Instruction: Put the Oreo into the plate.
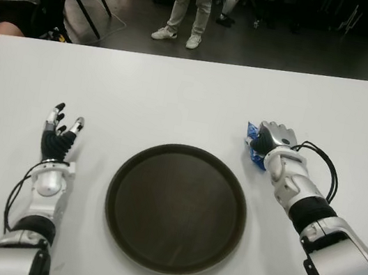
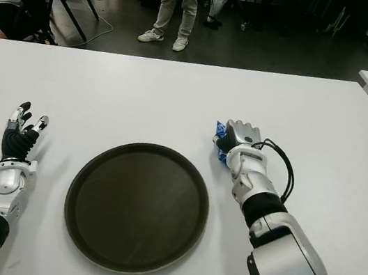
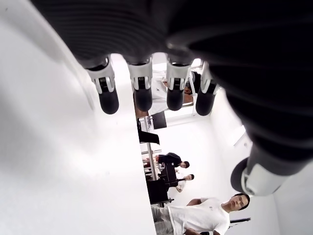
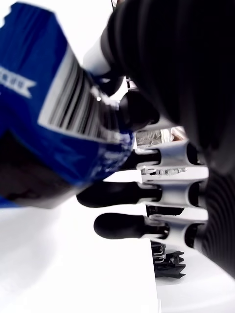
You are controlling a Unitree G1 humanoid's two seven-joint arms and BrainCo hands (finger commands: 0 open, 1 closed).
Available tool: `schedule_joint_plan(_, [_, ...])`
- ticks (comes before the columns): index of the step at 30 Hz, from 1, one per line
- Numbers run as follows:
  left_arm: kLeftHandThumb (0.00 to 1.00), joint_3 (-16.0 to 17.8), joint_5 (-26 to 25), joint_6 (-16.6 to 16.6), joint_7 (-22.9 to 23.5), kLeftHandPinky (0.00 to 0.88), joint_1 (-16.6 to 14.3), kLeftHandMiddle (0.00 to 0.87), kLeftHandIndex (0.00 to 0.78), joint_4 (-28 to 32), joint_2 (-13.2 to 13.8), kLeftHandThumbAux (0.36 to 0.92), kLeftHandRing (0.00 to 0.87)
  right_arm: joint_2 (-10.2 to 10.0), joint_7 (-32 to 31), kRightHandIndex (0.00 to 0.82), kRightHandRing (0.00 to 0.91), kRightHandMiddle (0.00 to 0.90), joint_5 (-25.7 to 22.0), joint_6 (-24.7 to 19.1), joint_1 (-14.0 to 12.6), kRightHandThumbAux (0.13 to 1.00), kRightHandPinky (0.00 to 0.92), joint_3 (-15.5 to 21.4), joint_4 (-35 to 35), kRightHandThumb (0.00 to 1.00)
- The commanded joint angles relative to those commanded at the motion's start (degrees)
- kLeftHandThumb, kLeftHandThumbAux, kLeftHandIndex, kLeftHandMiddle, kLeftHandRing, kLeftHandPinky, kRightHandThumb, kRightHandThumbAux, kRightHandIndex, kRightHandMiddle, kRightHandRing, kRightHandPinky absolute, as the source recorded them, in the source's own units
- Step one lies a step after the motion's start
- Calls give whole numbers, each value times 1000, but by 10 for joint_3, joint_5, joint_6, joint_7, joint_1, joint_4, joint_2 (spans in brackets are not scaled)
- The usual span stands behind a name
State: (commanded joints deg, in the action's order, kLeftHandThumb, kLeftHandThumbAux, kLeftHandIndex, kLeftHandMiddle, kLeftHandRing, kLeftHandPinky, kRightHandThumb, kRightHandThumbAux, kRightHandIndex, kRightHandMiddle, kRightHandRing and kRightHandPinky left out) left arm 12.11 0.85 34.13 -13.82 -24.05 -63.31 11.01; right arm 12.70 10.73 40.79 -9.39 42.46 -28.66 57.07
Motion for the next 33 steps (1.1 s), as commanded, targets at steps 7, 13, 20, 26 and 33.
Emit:
schedule_joint_plan(7, [329,0,-1,1,4,0,0,20,5,-1,0,587,0,1,8,424,580,579,2,0,0,728,557,-1,0,697])
schedule_joint_plan(13, [322,3,-4,-2,4,0,-3,19,6,-4,-1,588,0,5,34,424,571,567,8,1,-1,728,543,-2,-6,697])
schedule_joint_plan(20, [299,1,-1,-3,0,0,-3,12,10,-7,1,587,0,13,54,425,588,580,1,12,-6,728,587,8,-29,696])
schedule_joint_plan(26, [304,2,-1,-1,-3,0,-2,12,12,-9,0,594,0,27,76,425,599,580,-1,24,-22,726,608,24,-83,699])
schedule_joint_plan(33, [317,1,-1,2,-2,0,-2,18,14,-9,-1,595,0,40,91,422,583,549,2,30,-50,727,606,43,-154,702])
